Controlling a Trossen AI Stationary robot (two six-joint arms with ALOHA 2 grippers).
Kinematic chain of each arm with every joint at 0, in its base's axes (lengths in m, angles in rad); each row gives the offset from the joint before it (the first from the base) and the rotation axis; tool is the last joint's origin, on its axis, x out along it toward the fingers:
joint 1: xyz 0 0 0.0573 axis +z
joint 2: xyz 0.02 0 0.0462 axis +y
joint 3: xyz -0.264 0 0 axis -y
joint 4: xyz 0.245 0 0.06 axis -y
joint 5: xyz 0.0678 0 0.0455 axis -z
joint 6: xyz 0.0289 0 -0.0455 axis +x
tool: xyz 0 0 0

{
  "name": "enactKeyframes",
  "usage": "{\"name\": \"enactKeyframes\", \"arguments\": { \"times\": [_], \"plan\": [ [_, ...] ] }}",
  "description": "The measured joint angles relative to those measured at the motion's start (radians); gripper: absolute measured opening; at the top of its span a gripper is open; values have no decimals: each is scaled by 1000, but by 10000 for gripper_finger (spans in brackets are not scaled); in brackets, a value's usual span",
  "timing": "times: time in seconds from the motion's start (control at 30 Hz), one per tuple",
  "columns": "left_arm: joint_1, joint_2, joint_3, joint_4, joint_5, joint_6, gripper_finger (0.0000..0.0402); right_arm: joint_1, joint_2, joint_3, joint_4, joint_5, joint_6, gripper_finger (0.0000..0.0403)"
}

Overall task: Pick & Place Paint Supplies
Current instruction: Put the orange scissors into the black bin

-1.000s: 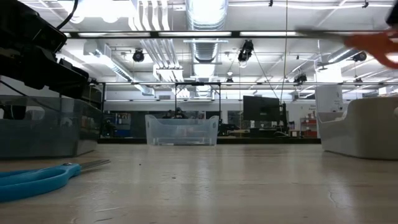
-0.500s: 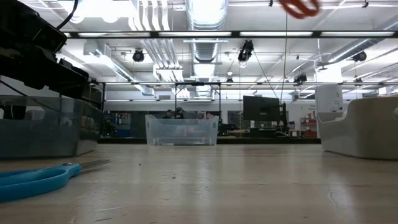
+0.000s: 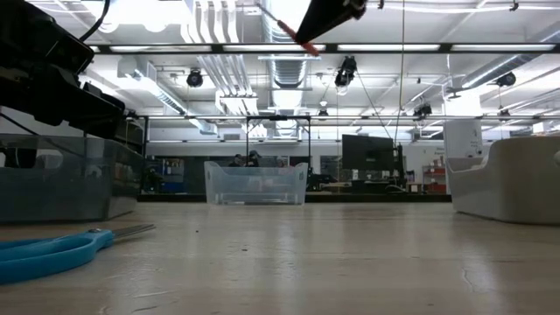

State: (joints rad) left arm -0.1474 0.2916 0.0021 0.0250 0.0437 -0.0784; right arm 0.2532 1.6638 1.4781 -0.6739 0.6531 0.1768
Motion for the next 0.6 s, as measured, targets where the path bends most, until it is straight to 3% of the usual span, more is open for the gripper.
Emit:
{"name": "enactKeyframes", "arguments": {
  "times": [0.33, 0.6],
  "plan": [
    [0, 0, 0, 0, 0, 0, 51, -118, 0, -8, 150, -171, -206, 13],
    [0, 0, 0, 0, 0, 0, 51, -121, 8, -26, 306, -226, -53, 13]
  ]
}}
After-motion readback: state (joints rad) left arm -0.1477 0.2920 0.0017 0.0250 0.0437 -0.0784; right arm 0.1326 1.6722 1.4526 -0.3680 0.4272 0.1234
